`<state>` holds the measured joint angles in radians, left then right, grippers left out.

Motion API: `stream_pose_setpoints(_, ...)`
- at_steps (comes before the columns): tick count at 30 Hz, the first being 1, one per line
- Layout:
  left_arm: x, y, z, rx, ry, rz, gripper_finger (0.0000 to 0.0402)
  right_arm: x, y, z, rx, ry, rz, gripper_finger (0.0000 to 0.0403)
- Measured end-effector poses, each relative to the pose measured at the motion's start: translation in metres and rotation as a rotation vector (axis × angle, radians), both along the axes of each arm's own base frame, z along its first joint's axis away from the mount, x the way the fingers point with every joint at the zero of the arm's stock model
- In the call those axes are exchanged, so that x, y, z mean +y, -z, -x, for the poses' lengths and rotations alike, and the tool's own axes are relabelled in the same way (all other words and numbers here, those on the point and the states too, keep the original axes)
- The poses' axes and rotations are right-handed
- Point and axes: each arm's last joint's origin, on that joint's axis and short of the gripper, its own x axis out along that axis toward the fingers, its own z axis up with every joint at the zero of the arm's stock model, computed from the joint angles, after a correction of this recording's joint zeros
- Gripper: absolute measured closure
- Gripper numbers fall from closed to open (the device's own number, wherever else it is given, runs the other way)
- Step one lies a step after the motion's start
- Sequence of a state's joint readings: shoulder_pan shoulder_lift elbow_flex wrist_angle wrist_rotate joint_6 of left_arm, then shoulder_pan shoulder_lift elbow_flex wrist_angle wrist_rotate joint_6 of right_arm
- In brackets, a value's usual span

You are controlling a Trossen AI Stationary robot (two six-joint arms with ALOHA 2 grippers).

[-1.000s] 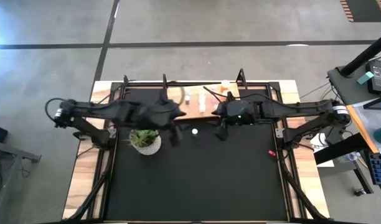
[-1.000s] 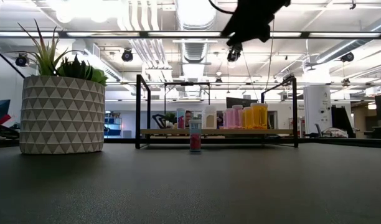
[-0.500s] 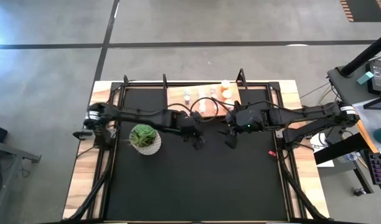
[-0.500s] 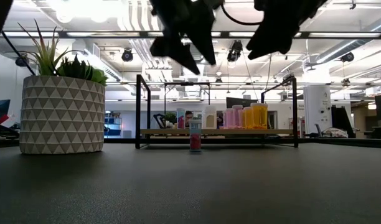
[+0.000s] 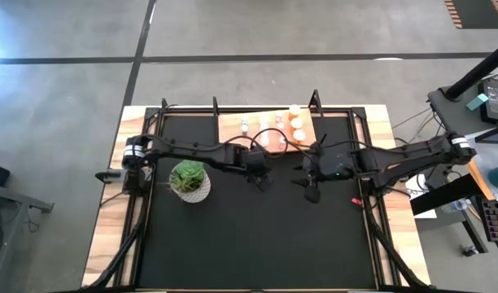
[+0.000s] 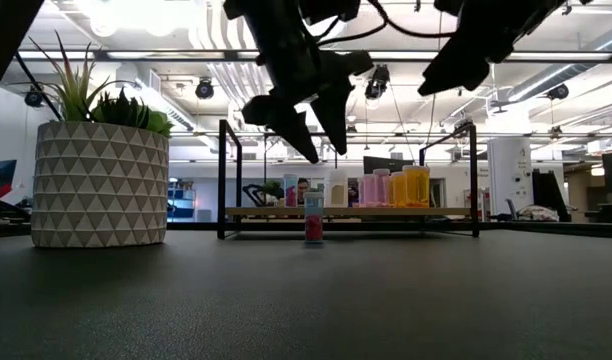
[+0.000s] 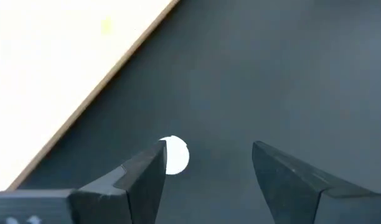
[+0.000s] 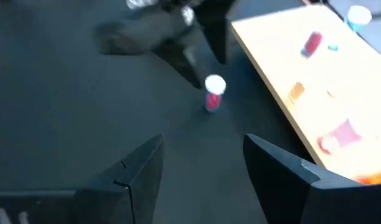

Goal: Pick and place medicine bottles onto shelf by color
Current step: Put the blue pill bottle on the shelf aligned with the other blue pill bottles

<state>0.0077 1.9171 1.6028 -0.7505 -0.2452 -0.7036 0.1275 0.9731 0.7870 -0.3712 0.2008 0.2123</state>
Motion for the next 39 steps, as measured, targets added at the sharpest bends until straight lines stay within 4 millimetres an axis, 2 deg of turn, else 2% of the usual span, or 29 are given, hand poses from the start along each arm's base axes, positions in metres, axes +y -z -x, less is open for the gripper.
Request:
stream_pose_setpoints(8,0.011,0.005,0.002,0.015,-0.029,-0.006,0.0182,0.003,0.012,0.015,-0.187,-0.083,-0.027,0.0191)
stream_pose_setpoints(17,0.012,0.028,0.011,0.077,-0.061,0.054,0.0182,0.001,0.035,0.035,-0.354,-0.068,-0.124,0.0191)
stream_pose_setpoints(30,0.012,0.04,0.007,-0.011,-0.079,0.072,0.0182,0.0,0.064,0.053,-0.439,-0.089,-0.217,0.0191)
stream_pose_setpoints(39,0.014,0.048,0.01,0.0,-0.089,0.068,0.0182,-0.002,0.085,0.065,-0.481,-0.084,-0.241,0.0191)
